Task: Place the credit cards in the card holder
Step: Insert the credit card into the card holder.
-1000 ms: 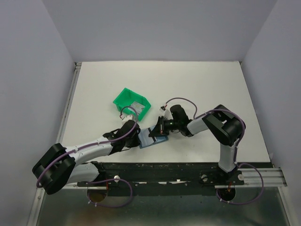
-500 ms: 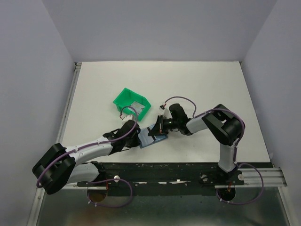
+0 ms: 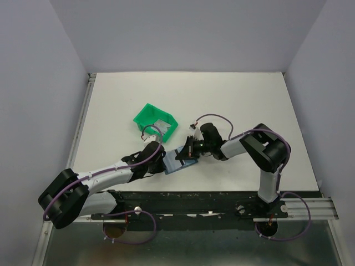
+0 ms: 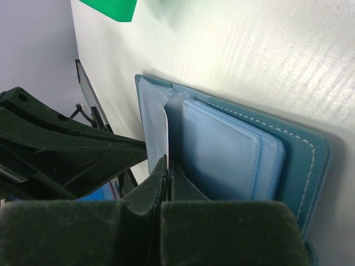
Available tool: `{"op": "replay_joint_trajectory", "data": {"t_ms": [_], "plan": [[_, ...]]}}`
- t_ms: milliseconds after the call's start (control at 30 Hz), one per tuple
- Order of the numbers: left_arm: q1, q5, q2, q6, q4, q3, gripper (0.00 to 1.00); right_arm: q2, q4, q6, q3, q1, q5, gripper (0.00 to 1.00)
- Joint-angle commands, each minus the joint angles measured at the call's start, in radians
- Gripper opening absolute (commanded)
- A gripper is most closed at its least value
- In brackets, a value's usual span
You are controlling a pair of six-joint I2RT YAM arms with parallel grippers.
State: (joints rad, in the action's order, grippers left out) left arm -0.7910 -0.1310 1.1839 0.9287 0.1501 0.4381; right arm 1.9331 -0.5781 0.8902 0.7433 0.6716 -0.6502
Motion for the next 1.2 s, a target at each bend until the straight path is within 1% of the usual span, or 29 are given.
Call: {"op": "replay_joint_trajectory", "data": {"t_ms": [0,200,433,733,1167], "plan": [[0.004,0.016,0.017,-0.002,0.043,-0.013,0.09,-0.005,0.040,-0.022,-0.039,-0.012,0.099,0.00],[0.004,0.019,0.019,-0.002,0.045,-0.012,0.09,-0.010,0.021,0.007,-0.062,-0.021,0.133,0.00],[0.003,0.019,0.016,-0.001,0.052,-0.010,0.09,0.017,-0.017,0.029,-0.053,-0.024,0.121,0.00],[0.004,0.022,0.023,-0.004,0.051,-0.007,0.09,0.056,-0.058,0.038,-0.025,-0.023,0.067,0.01],[0.004,0.025,0.031,-0.002,0.043,-0.006,0.08,0.052,-0.126,0.056,-0.094,0.003,0.024,0.00]]}}
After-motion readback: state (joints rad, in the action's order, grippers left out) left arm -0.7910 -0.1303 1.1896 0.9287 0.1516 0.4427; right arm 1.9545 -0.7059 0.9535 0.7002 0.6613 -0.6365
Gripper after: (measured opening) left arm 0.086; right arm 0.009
